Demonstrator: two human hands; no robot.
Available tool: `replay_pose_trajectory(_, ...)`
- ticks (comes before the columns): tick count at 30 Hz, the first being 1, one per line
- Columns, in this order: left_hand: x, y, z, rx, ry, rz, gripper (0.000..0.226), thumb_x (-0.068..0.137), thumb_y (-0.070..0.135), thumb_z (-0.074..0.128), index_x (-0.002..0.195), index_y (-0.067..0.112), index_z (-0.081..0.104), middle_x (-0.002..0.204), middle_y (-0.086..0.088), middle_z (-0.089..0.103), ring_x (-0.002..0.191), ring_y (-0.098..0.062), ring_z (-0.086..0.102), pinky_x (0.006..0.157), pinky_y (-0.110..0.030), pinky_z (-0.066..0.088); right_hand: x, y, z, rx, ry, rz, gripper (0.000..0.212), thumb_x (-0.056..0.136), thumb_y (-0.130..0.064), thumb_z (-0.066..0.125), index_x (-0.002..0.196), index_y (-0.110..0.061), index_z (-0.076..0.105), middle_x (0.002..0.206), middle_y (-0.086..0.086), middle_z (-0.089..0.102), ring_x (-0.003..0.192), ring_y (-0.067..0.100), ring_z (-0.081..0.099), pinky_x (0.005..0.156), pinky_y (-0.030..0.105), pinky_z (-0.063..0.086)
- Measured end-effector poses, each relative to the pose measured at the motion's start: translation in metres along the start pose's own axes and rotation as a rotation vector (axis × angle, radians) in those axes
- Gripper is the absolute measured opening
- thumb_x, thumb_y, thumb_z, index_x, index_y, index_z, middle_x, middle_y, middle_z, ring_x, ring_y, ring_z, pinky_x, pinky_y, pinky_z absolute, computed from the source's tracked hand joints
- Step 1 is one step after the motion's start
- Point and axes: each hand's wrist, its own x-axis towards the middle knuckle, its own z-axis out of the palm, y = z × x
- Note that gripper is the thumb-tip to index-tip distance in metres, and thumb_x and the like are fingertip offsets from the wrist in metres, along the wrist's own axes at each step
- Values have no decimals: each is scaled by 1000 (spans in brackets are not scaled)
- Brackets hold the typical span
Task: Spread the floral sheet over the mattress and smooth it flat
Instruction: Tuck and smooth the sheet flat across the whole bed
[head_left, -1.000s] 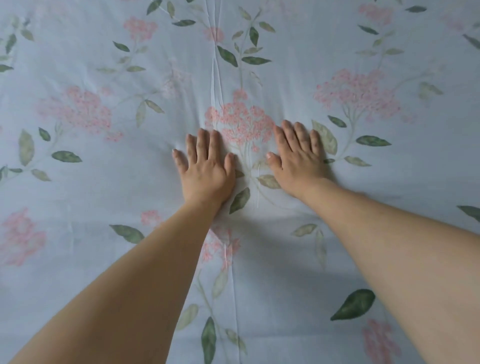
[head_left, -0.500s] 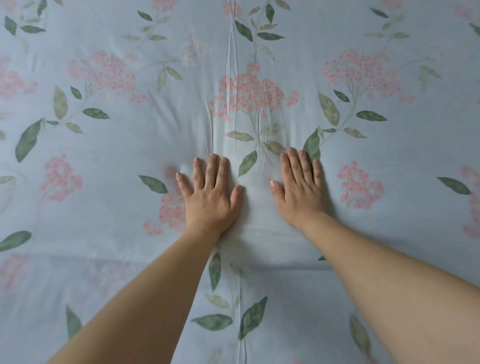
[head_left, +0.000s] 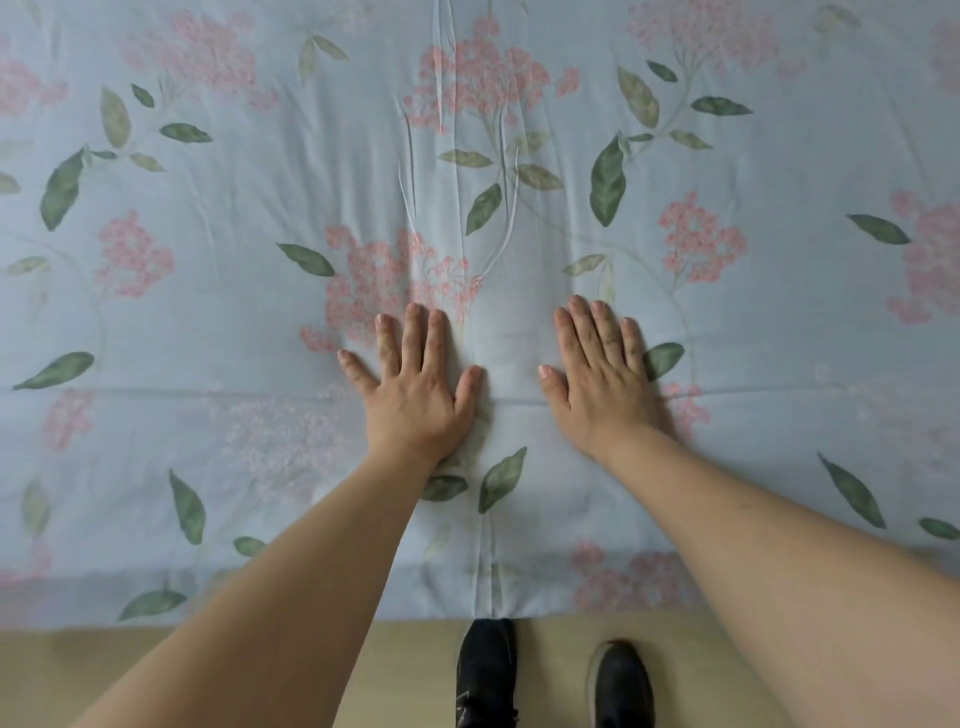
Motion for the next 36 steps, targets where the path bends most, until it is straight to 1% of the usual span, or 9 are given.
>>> replay_pose_trajectory(4,-22,2,6,7,-15,-1,75,92,66,11,153,26,-7,161,6,-11,146,-25,-18,110,-66,-11,-20,1,3,4,-8,-47,71,89,-53,-4,148,-12,-10,161,4,-7,149,20,-10,118,43,-10)
replay_pose_trajectory(10,-67,13,16,-12,-26,-4,75,92,65,13,154,25,-4,161,5,-10,146,-23,-18,111,-64,-10,-67,7,11,17,16,-113,70,93,-50,21,149,-8,28,158,8,23,146,25,21,116,46,11)
replay_pose_trajectory(19,-144,33,33,30,-74,36,70,95,56,15,153,19,3,161,-2,3,148,-21,-7,114,-58,-7,-165,32,19,101,-77,-177,66,91,-44,29,148,-11,33,158,6,24,146,22,19,115,46,17)
replay_pose_trajectory(24,-160,74,16,32,-117,229,69,96,54,20,152,15,19,159,-6,19,147,-25,7,112,-59,3,-214,77,-6,214,-138,-272,59,92,-40,37,144,-14,41,154,5,35,142,20,28,112,42,21)
replay_pose_trajectory(26,-141,104,8,20,-118,233,71,94,58,13,154,20,10,161,-4,11,148,-22,0,114,-57,-3,-201,106,-23,295,-85,-236,53,92,-38,38,139,-14,46,148,5,41,134,23,38,110,40,24)
replay_pose_trajectory(28,-112,141,1,20,-105,183,73,88,61,2,151,27,-11,161,1,-8,146,-19,-16,115,-54,-12,-174,143,-40,310,2,-112,52,92,-37,36,137,-12,46,145,7,40,130,28,42,109,41,25)
replay_pose_trajectory(31,-81,190,1,-22,-157,84,70,87,60,-1,150,32,-17,159,4,-21,145,-20,-22,115,-54,-13,-134,201,-56,208,-39,46,63,95,-43,22,151,-15,23,160,7,13,145,29,18,118,41,7)
replay_pose_trajectory(33,-85,213,13,-6,-226,54,66,94,57,6,149,31,-19,158,3,-24,144,-22,-25,114,-57,-14,-123,239,-49,162,-244,154,62,99,-47,16,153,-26,-5,160,0,-19,148,27,-10,119,45,-6)
replay_pose_trajectory(36,-128,229,35,28,-320,47,67,93,59,2,142,28,-32,152,0,-37,137,-23,-38,110,-57,-21,-145,271,-31,145,-505,233,64,99,-54,12,148,-32,-22,152,-1,-38,142,26,-30,116,48,-16)
